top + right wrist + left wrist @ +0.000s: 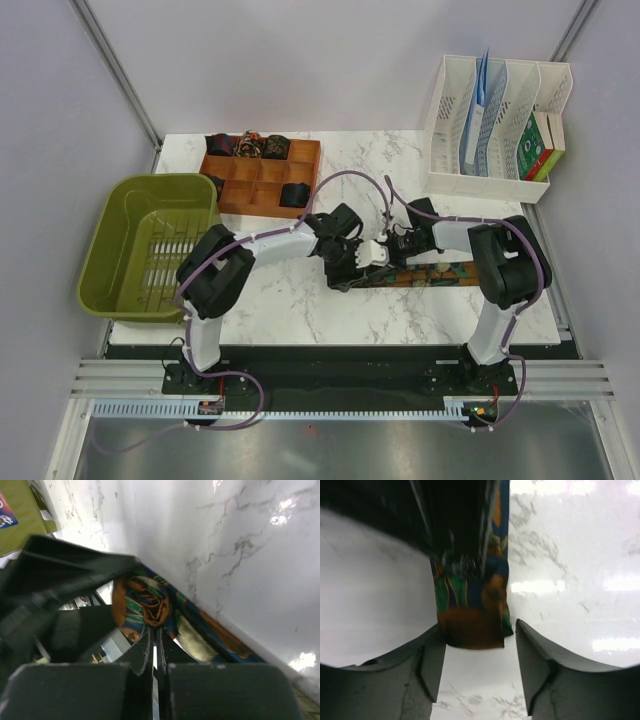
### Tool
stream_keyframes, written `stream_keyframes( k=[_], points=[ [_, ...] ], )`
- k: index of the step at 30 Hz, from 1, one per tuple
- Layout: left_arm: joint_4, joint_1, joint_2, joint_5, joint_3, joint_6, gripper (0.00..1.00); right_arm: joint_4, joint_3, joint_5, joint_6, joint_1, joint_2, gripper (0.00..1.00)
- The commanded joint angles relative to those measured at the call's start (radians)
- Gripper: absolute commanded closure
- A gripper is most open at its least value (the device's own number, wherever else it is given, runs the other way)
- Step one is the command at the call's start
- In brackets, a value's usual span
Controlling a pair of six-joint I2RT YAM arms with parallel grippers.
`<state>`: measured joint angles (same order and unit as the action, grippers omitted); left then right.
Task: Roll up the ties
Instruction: Roll the tie at the center of the board.
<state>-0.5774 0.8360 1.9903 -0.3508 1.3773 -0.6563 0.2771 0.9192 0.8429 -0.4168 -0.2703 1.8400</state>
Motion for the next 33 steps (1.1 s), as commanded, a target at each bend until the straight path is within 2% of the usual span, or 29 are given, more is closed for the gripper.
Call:
stream_keyframes(
  k=[1,6,10,12,17,22,29,33],
  points=[
    [0.071,-0.113,-0.191,-0.163,-0.138,0.079,0.27,0.031,0.012,-0.119,0.108,-0.001,0.080,1.00],
    [0.160,-0.176,-0.297,-0.229,-0.225,0.100,0.19,0.013,0.015,-0.117,0.110,0.002,0.125,1.00],
    [0.194,-0.176,-0.292,-0.212,-0.251,0.095,0.15,0.010,-0.009,-0.125,0.107,0.002,0.108,1.00],
    [0.215,-0.167,-0.274,-0.217,-0.241,0.121,0.08,0.005,-0.029,-0.136,0.108,0.002,0.093,1.00],
    [0.287,-0.075,-0.220,-0.105,-0.196,0.152,0.01,-0.047,-0.045,-0.131,0.081,0.000,0.119,1.00],
    [0.292,-0.022,-0.105,0.008,-0.126,0.104,0.01,-0.072,-0.034,-0.117,0.067,-0.004,0.107,1.00],
    [0.261,0.021,-0.036,0.107,-0.126,0.018,0.19,-0.084,-0.017,-0.090,0.036,-0.012,0.096,1.00],
    [0.249,0.023,-0.038,0.156,-0.158,-0.017,0.42,-0.082,-0.003,-0.068,-0.005,-0.026,0.067,1.00]
  ],
)
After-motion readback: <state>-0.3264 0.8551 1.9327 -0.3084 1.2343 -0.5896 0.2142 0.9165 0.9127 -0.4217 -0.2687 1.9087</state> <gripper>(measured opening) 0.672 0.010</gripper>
